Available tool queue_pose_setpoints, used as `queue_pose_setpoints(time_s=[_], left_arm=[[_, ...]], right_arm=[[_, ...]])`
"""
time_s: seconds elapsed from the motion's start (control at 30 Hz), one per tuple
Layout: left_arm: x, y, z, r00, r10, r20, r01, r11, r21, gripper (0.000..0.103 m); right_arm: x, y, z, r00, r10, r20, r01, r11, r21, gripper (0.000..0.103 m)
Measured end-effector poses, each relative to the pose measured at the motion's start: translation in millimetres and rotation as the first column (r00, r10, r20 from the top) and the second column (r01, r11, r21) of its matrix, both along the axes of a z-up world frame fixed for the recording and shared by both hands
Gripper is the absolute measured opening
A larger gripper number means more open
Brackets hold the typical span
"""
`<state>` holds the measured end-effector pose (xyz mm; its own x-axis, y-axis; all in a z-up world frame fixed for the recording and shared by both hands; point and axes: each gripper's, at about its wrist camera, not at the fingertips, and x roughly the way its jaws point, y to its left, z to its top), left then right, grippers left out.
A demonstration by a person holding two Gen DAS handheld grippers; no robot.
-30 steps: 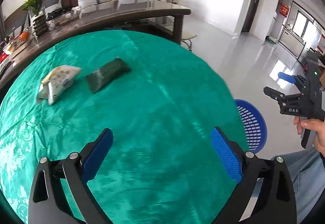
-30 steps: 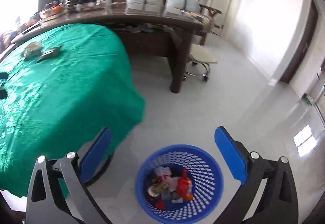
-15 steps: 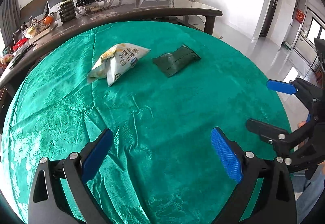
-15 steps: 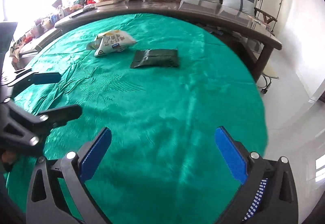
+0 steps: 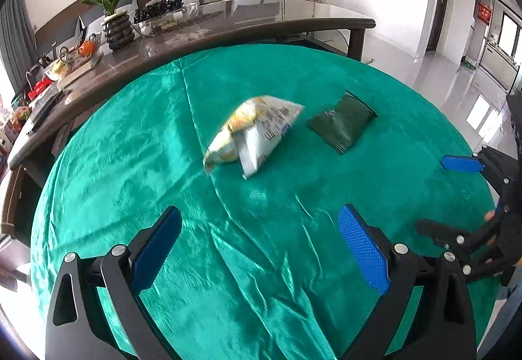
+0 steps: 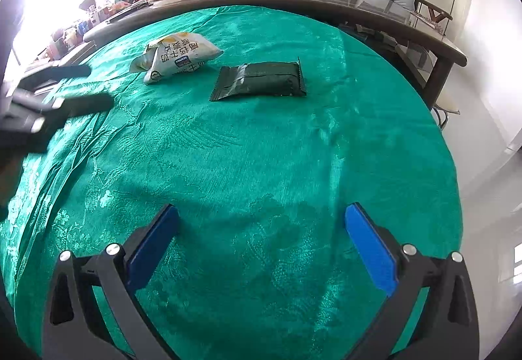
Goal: Collect trash
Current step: 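Move both grippers back over the table toward the white snack bag, then grasp the white-gold snack bag with the left gripper while the right grasps the dark green packet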
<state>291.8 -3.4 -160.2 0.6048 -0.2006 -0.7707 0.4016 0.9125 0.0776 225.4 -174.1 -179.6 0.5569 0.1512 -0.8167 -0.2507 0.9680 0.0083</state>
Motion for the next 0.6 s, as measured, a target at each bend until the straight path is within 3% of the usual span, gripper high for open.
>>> queue_pose_setpoints(time_s=[0.13, 0.27, 0.4, 0.5, 0.6], left_arm=[[40, -4, 4, 0.998, -0.058, -0.008, 0.058, 0.998, -0.014, 0.096], [72, -15, -7, 0.989, -0.133, -0.070, 0.131, 0.991, -0.040, 0.096], [80, -34, -23, 0.970, -0.224, -0.091, 0.227, 0.973, 0.025, 0.096], [83, -40, -31, 0.968, -0.234, -0.091, 0.240, 0.968, 0.068, 0.096], [90, -31, -31, 0.971, -0.207, -0.117, 0.209, 0.978, 0.011, 0.095]], right_arm=[[0, -1, 0, 1.000, -0.001, 0.000, 0.001, 1.000, 0.001, 0.098], [0, -1, 0, 1.000, -0.003, 0.000, 0.003, 1.000, 0.002, 0.098], [0, -1, 0, 1.000, -0.003, 0.000, 0.003, 1.000, 0.003, 0.098], [0, -1, 0, 1.000, -0.003, 0.000, 0.003, 1.000, 0.003, 0.098], [0, -2, 0, 1.000, -0.002, 0.000, 0.002, 1.000, 0.003, 0.098]])
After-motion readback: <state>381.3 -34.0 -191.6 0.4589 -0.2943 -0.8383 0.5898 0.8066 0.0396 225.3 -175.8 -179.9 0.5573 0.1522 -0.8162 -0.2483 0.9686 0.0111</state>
